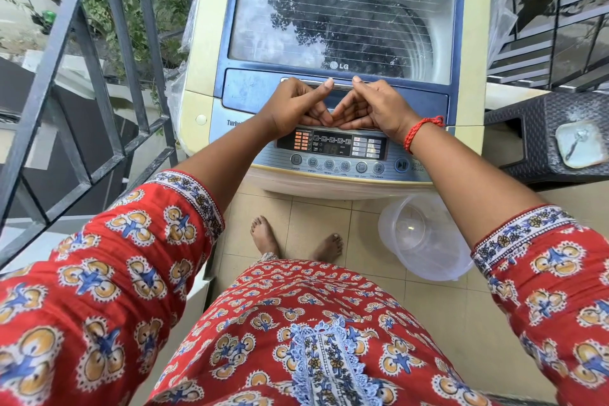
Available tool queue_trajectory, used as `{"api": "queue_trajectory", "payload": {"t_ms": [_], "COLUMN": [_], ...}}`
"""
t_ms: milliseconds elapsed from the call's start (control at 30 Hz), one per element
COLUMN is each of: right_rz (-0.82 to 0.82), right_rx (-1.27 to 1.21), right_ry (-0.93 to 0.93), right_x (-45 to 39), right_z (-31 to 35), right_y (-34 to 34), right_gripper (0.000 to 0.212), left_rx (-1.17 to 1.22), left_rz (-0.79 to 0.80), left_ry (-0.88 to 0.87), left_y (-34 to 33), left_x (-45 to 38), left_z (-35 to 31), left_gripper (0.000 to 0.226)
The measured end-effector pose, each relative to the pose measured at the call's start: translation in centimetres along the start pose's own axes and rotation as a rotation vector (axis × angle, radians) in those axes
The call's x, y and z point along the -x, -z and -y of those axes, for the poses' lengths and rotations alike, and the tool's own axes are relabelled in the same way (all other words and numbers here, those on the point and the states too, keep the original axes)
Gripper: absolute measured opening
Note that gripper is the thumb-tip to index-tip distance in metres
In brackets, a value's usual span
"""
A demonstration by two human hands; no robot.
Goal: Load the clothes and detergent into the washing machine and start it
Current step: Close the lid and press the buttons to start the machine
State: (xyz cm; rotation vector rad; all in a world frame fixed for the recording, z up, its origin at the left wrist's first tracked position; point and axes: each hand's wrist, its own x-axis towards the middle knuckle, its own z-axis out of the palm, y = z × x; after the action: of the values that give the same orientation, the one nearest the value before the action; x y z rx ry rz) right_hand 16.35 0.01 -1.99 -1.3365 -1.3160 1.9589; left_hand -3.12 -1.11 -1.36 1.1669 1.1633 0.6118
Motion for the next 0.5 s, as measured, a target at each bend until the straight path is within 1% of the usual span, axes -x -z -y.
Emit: {"api": "queue_trajectory", "payload": {"t_ms": [500], "right_rz": [-0.002], "right_rx": [0.011], "right_ry": [-0.006], "right_x": [0.22], "right_z": [0.30], "right_y": [-0.08], "right_gripper": [0.061], "left_rx": [0.011], "left_rz": [0.010], "left_ry": [-0.014], "left_y": [0.03], "left_x": [0.06], "left_z": [-0.06], "left_gripper": [0.053]}}
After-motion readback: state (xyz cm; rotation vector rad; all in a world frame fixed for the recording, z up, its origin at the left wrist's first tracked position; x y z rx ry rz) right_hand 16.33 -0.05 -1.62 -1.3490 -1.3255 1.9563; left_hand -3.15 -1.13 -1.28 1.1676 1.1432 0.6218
